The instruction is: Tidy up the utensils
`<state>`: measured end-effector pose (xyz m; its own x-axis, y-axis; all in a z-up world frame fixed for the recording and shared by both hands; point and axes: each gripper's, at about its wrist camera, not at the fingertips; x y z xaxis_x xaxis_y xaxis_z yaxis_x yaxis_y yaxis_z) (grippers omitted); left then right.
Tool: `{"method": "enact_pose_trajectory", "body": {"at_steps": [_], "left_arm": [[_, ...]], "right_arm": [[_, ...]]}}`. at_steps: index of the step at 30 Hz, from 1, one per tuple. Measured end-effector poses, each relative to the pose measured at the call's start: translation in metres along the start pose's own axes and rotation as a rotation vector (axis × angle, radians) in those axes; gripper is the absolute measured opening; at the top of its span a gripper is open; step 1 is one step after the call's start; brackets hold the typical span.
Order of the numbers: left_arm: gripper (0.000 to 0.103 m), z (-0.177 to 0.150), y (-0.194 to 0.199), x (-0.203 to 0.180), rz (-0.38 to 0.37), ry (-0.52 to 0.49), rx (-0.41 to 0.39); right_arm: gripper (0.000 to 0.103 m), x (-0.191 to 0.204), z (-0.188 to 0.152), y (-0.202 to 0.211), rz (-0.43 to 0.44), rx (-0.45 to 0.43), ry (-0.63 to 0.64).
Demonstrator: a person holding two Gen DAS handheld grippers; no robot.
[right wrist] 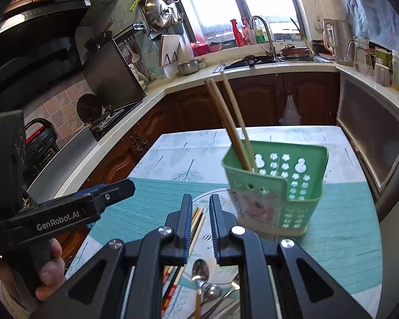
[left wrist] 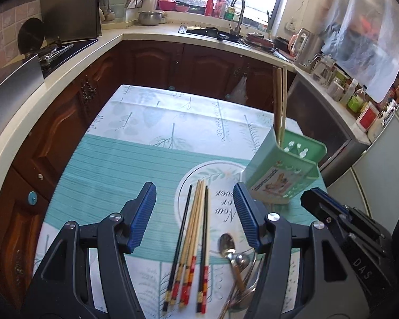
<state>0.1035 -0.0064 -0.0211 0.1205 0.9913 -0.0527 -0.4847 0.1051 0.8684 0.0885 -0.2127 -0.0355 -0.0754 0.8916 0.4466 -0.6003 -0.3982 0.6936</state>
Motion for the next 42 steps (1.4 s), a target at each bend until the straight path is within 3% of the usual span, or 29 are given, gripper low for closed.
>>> {"method": "enact_pose_trajectory", "body": {"at_steps": [4, 10, 15, 20, 42], "left_arm": [[0.058, -0.011, 0.006, 0.011, -0.011, -0.007, 0.030], [0.058, -0.021, 0.009, 0.016, 0.030, -0.018, 0.044], [0.058, -0.027, 0.005, 0.025, 0.010, -0.010, 0.080], [0.058, -0.028, -0.001, 0.023, 0.043, -0.015, 0.093], [0.058, -0.026, -0.040, 0.023, 0.038, -0.039, 0.201]], "right_arm": [[0.013, 0.013, -0.009, 0.002, 0.008, 0.030, -0.026], [0.013, 0.027, -0.020, 0.000, 0.004, 0.075, -0.038], [0.013, 0.032, -0.022, -0.006, 0.000, 0.096, -0.048], [0.013, 0.039, -0.024, -0.014, -0.008, 0.120, -0.042], [0.013, 0.054, -0.034, -0.042, -0.017, 0.217, -0.010]]}}
Point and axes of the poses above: each gripper's, at about its wrist camera, not at the fingertips, and y roughly against the way its jaws point, x to its left, z to its top, and after that the axes turned 8 degrees about x, right-handed
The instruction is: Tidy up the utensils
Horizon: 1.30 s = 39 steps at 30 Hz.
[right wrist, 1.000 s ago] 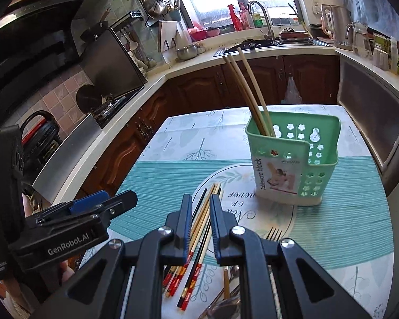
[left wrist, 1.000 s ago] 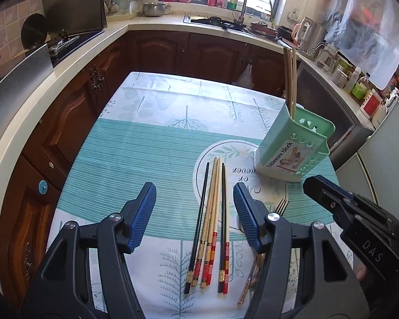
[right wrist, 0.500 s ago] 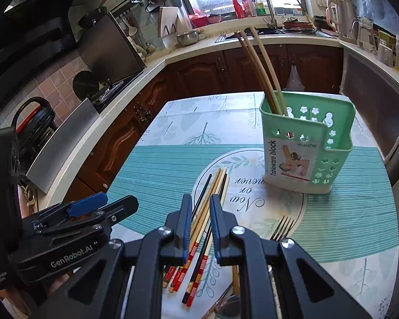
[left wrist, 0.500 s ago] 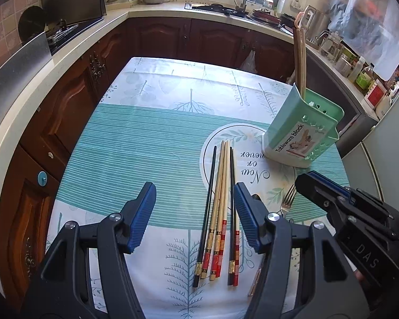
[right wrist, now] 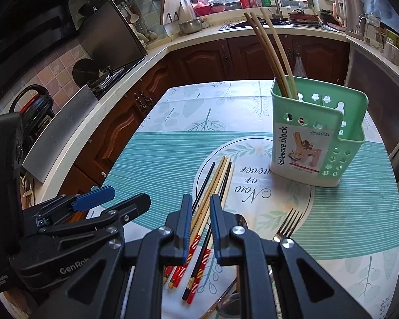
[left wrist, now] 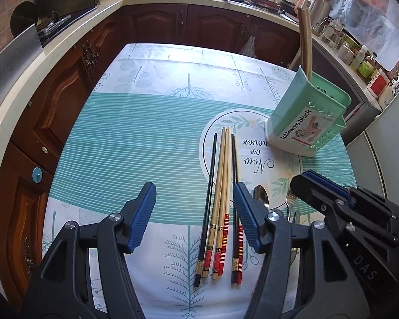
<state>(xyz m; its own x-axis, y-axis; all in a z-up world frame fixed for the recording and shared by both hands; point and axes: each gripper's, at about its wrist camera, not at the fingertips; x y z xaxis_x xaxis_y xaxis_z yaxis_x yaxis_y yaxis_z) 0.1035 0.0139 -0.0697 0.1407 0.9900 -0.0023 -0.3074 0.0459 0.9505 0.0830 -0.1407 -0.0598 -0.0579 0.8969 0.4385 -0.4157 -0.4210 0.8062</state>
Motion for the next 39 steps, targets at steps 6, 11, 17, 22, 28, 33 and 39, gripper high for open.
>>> {"method": "enact_pose_trajectory", "body": {"at_steps": [6, 11, 17, 22, 28, 33, 39], "left_arm": [[0.058, 0.008, -0.020, 0.002, -0.001, -0.020, 0.055], [0.057, 0.027, -0.053, 0.013, -0.020, -0.049, 0.169], [0.057, 0.049, -0.087, 0.021, -0.061, -0.054, 0.262], [0.042, 0.059, -0.105, 0.011, -0.085, -0.085, 0.313], [0.021, 0.060, -0.131, -0.009, -0.068, -0.139, 0.388], [0.019, 0.061, -0.142, -0.018, -0.049, -0.155, 0.420], [0.019, 0.061, -0.145, -0.028, -0.021, -0.179, 0.443]], "right_arm": [[0.013, -0.002, 0.003, -0.011, -0.002, 0.052, 0.003], [0.013, -0.007, 0.008, -0.032, 0.022, 0.150, -0.014], [0.013, -0.018, 0.022, -0.052, 0.036, 0.221, -0.043], [0.013, -0.026, 0.031, -0.072, 0.037, 0.275, -0.070], [0.013, -0.033, 0.032, -0.088, 0.038, 0.325, -0.095], [0.013, -0.037, 0.031, -0.087, 0.046, 0.327, -0.112], [0.013, -0.044, 0.029, -0.085, 0.050, 0.330, -0.125]]}}
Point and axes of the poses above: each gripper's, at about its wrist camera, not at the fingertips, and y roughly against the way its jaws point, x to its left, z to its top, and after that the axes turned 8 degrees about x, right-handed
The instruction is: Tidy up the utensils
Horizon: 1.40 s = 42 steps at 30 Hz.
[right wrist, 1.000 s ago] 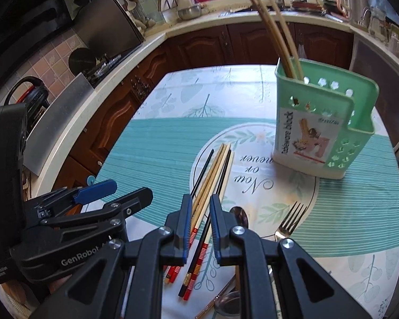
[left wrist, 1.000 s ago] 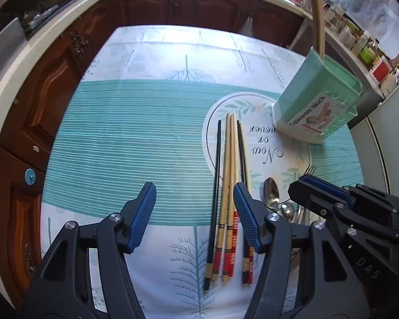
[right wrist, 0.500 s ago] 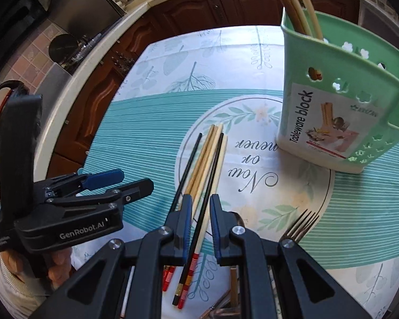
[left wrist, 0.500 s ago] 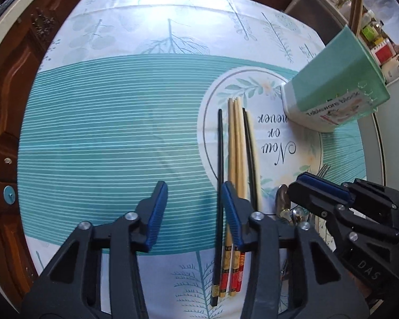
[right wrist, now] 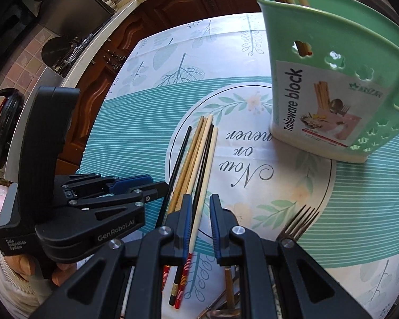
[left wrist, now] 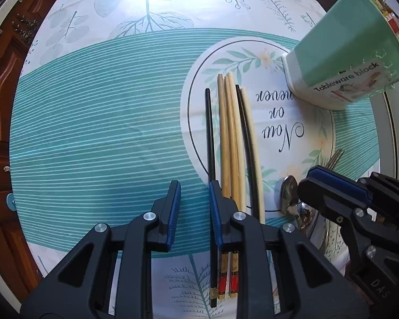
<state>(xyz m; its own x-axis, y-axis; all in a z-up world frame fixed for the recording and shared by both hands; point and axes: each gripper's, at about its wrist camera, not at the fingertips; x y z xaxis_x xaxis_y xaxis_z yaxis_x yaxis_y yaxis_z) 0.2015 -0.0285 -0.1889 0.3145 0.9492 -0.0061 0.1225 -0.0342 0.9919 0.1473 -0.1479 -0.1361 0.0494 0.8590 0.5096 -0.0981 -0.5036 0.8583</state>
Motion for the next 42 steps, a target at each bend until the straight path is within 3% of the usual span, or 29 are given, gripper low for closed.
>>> {"method": "enact_pose_trajectory", "body": {"at_steps": [12, 18, 21, 23, 25, 34, 42], "left_arm": [[0.019, -0.012, -0.008, -0.033, 0.108, -0.067, 0.031], [0.019, -0.031, -0.011, -0.035, 0.107, -0.055, 0.064], [0.019, -0.042, -0.007, -0.023, 0.098, -0.042, 0.074], [0.007, -0.050, -0.006, -0.021, 0.114, -0.036, 0.069], [0.004, -0.056, -0.005, -0.014, 0.102, -0.023, 0.069], [0.004, -0.075, 0.007, 0.020, 0.063, 0.002, 0.055], [0.004, -0.080, 0.003, 0.050, 0.018, 0.000, 0.049]], "right_arm": [[0.013, -0.004, -0.007, 0.000, 0.007, 0.002, 0.001], [0.013, -0.007, -0.011, 0.001, 0.018, 0.003, -0.001], [0.013, -0.009, -0.012, 0.000, 0.028, 0.014, 0.002], [0.013, -0.008, -0.011, -0.003, 0.037, 0.028, 0.004], [0.013, -0.005, -0.010, -0.006, 0.056, 0.049, 0.004], [0.013, 0.009, -0.002, -0.037, 0.121, 0.164, -0.058], [0.013, 0.005, 0.001, -0.051, 0.069, 0.200, -0.150]]}}
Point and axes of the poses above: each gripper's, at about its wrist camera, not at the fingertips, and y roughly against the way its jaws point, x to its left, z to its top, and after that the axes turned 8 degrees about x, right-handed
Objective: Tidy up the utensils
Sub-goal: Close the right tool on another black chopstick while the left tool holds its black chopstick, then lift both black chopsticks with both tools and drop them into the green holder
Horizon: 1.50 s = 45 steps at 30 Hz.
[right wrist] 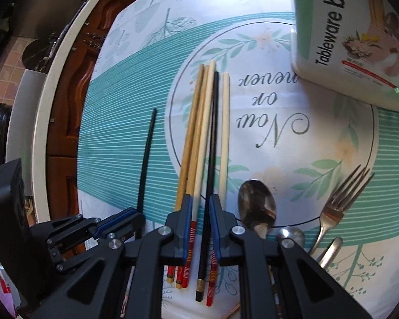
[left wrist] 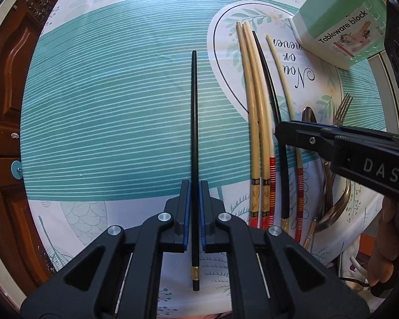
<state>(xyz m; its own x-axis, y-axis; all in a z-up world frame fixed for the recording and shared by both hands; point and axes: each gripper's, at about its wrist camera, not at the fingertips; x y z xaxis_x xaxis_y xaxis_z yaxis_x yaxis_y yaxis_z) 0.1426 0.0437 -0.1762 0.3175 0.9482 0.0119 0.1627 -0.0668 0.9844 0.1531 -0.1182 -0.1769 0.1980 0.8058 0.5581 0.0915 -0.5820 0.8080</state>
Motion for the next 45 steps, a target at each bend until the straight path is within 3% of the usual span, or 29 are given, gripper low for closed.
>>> {"method": "enact_pose_trajectory", "body": {"at_steps": [6, 9, 11, 16, 20, 26, 27, 34, 41, 45], "left_arm": [[0.004, -0.001, -0.002, 0.024, -0.005, -0.009, 0.014], [0.004, -0.001, 0.004, 0.020, 0.029, -0.015, 0.036], [0.004, -0.002, 0.003, 0.021, 0.048, -0.027, 0.041], [0.004, -0.005, 0.003, 0.017, 0.096, -0.056, 0.055], [0.003, -0.010, 0.004, 0.010, 0.090, -0.053, 0.022], [0.003, -0.030, 0.022, 0.014, 0.044, -0.022, -0.114], [0.003, -0.034, 0.029, 0.015, 0.022, -0.018, -0.149], [0.003, -0.053, 0.069, 0.003, 0.005, -0.006, -0.376], [0.003, -0.063, 0.101, -0.032, 0.033, -0.027, -0.572], [0.003, -0.069, 0.113, -0.054, 0.027, -0.059, -0.655]], "right_arm": [[0.011, 0.010, 0.005, -0.004, -0.098, -0.008, 0.005], [0.010, 0.026, 0.007, -0.009, -0.206, -0.003, 0.046], [0.009, 0.039, 0.006, -0.014, -0.326, -0.006, 0.098], [0.010, 0.057, 0.002, -0.023, -0.458, -0.001, 0.190], [0.006, 0.049, 0.007, -0.020, -0.410, 0.008, 0.137], [0.005, 0.010, 0.007, 0.001, -0.139, 0.006, 0.023], [0.005, 0.006, 0.004, 0.007, -0.091, -0.021, 0.025], [0.005, -0.004, -0.033, 0.049, 0.019, -0.209, 0.081], [0.005, -0.006, -0.069, 0.080, 0.033, -0.449, 0.181], [0.005, -0.014, -0.084, 0.095, 0.044, -0.536, 0.202]]}}
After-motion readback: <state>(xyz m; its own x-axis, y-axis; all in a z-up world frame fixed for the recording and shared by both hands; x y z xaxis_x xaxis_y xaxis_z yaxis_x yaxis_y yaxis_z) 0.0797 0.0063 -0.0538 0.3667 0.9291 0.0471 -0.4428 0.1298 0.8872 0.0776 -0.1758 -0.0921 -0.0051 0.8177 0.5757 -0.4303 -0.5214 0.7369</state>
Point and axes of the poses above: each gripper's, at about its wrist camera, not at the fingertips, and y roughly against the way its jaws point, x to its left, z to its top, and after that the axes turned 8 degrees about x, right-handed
